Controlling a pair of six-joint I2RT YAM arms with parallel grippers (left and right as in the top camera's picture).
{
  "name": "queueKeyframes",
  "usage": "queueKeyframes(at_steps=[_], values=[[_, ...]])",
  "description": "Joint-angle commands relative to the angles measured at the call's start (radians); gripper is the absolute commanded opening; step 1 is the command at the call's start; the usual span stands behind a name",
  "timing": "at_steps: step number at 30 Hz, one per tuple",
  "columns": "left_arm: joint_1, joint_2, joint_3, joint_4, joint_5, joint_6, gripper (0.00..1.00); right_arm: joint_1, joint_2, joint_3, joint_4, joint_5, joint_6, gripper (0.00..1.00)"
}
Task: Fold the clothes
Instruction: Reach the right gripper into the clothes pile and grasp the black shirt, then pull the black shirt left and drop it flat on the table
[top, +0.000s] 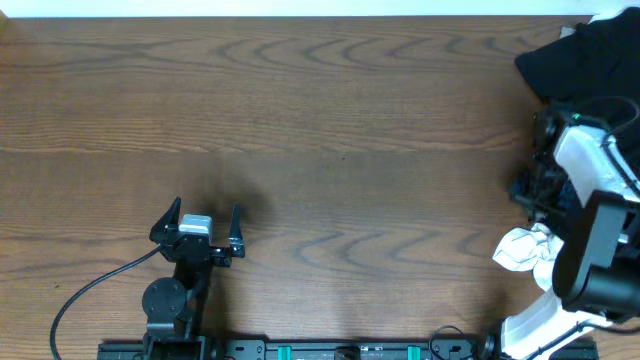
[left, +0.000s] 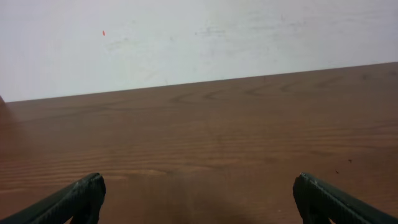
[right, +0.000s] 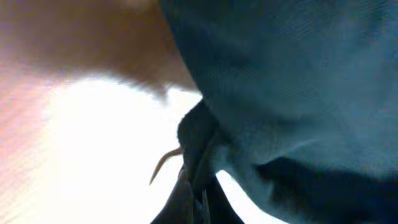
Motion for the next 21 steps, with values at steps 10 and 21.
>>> queueKeyframes(at_steps=[10, 21], values=[[0.004, 0.000, -0.015, -0.034, 0.014, 0.006, 0.98, 0.090, -0.386, 0.151, -0.030, -0.183, -0.051, 0.01], [0.004, 0.000, -0.015, -0.034, 0.014, 0.006, 0.98, 0.386, -0.439, 0.151, 0.054, -0.322, 0.021, 0.01]])
